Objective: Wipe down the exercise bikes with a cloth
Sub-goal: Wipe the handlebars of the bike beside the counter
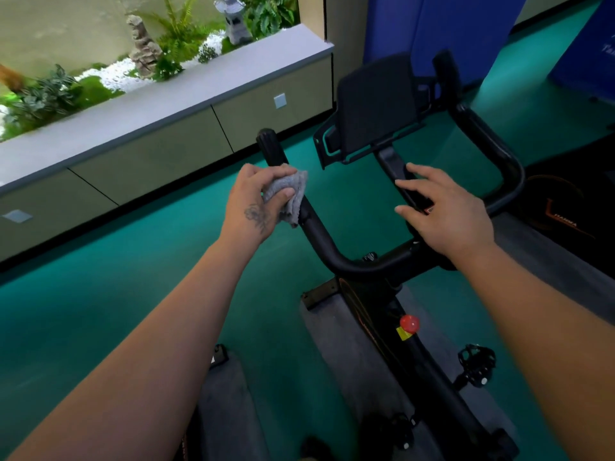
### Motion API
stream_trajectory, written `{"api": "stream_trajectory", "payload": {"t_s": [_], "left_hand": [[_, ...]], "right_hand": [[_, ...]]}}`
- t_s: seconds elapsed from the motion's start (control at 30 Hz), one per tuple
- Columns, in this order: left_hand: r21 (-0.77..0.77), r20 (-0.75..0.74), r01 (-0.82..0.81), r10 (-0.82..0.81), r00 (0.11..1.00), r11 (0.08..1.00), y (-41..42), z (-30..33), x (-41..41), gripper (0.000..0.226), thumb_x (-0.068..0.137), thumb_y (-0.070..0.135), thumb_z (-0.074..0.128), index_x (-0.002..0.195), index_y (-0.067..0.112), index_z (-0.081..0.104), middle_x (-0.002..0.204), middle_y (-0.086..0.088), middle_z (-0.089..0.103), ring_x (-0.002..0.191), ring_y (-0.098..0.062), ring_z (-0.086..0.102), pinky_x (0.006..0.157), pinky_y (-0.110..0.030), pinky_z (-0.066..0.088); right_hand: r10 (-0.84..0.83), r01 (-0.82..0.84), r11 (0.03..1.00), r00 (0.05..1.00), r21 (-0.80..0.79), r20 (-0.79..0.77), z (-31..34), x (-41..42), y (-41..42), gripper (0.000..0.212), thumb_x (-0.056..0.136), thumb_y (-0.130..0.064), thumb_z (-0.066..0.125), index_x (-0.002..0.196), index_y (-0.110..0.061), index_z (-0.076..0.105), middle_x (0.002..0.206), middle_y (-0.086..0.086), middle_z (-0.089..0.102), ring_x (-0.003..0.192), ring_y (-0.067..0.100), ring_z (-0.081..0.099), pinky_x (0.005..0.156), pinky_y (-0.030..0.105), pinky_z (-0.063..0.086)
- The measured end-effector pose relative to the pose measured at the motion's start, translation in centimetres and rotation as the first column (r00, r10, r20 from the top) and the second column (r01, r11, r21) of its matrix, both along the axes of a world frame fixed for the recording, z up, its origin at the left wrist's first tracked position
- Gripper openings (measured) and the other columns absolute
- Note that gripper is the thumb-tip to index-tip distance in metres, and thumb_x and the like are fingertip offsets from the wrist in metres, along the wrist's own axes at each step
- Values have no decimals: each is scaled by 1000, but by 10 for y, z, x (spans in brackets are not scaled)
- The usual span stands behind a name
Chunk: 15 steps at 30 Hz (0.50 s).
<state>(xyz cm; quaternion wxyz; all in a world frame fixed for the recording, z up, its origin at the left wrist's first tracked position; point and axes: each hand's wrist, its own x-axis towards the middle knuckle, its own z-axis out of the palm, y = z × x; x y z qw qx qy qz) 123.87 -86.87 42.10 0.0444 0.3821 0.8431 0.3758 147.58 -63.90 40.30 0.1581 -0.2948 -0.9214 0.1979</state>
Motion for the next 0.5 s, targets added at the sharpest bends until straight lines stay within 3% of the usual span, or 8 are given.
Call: {"api": "stream_trajectory", "payload": {"t_s": [0.23, 0.5], "left_hand": [[-117, 44, 17, -11, 999, 993, -8, 4, 11, 32, 99, 18, 76, 129, 27, 76, 113, -3, 57, 103, -17, 56, 94, -27, 40], [-123, 80, -53, 63, 995, 991, -1, 9, 19, 30, 97, 18, 77, 126, 27, 77, 109, -1, 55, 102, -20, 58, 95, -31, 43]], "right_hand": [[17, -17, 999, 1000, 31, -9, -3, -1, -3, 46, 94, -49, 71, 139, -44, 62, 160, -27, 39, 108, 17, 69, 99, 44, 54], [27, -26, 997, 1000, 73, -12, -2, -1, -2, 48, 93, -46, 73, 139, -39, 63, 161, -21, 40, 113, 20, 68, 96, 42, 54]]}}
